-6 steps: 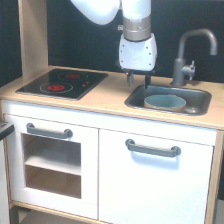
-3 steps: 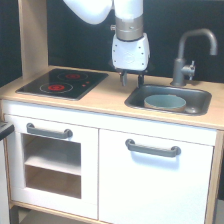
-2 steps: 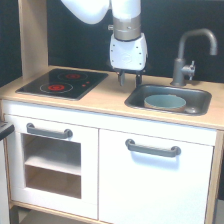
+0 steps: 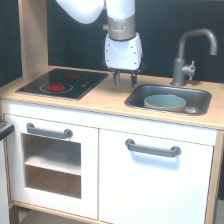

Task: Place the pot in the sink

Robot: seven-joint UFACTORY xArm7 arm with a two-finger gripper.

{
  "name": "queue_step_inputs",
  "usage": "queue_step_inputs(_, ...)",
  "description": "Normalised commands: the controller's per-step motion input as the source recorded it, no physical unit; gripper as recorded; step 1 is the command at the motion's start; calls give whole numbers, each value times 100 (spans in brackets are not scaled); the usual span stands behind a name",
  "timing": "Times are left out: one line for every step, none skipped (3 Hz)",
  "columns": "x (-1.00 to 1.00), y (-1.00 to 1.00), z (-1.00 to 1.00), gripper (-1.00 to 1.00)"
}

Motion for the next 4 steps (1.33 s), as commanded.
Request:
queue_step_inputs(-25, -8, 24, 99)
queue_step_inputs(-24, -8, 22, 100)
queue_step_inputs(-20, -8, 21, 99)
queue_step_inputs(-18, -8, 18, 99)
